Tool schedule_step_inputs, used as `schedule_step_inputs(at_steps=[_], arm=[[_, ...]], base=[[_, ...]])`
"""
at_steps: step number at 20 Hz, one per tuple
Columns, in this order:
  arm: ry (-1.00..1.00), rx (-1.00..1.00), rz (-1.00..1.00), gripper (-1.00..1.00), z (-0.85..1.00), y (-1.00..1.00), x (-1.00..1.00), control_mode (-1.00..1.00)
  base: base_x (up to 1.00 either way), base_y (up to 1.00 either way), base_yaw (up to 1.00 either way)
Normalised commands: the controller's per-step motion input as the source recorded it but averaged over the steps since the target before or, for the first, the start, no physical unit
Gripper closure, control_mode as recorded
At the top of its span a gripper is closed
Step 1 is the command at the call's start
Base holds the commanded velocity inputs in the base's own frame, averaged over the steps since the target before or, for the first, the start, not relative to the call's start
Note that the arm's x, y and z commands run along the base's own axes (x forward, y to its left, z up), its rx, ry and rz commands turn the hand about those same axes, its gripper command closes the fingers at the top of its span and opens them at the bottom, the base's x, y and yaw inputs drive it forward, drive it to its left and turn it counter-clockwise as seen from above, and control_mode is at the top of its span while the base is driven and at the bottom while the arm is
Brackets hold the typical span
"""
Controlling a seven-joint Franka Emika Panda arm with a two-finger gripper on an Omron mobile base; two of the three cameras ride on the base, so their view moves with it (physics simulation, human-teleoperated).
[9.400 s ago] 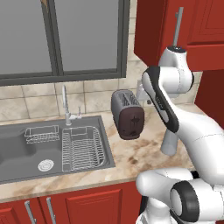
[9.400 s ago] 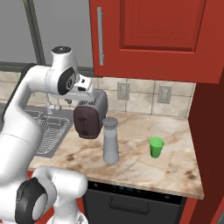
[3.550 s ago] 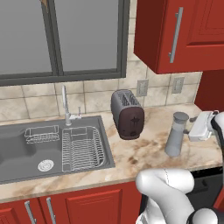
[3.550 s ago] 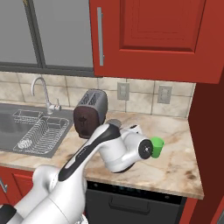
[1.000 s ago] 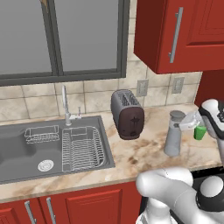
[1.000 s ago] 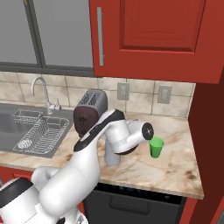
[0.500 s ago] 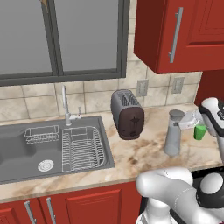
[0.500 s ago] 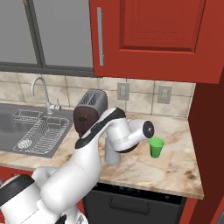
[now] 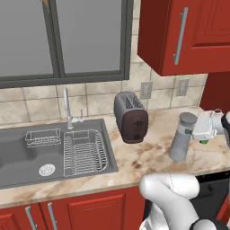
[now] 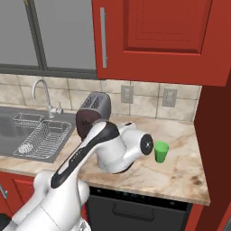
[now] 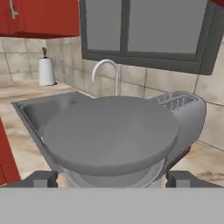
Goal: Place the pitcher and cup on the dining counter for serving.
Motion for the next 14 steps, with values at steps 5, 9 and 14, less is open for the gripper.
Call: schedule_step_inputs(at_steps=[5, 9, 14], arm=[[-0.21, -0.06, 0.04, 1.0, 1.0, 0.47, -0.75, -1.0], [-0.07, -0.05, 0.01, 1.0, 0.89, 0.38, -0.41, -1.0], [0.05, -0.03, 0.0, 1.0, 0.43, 0.18, -0.12, -1.0]], base=[[0.0, 0.0, 0.0], [0.0, 0.0, 0.0], [0.0, 0.0, 0.0]])
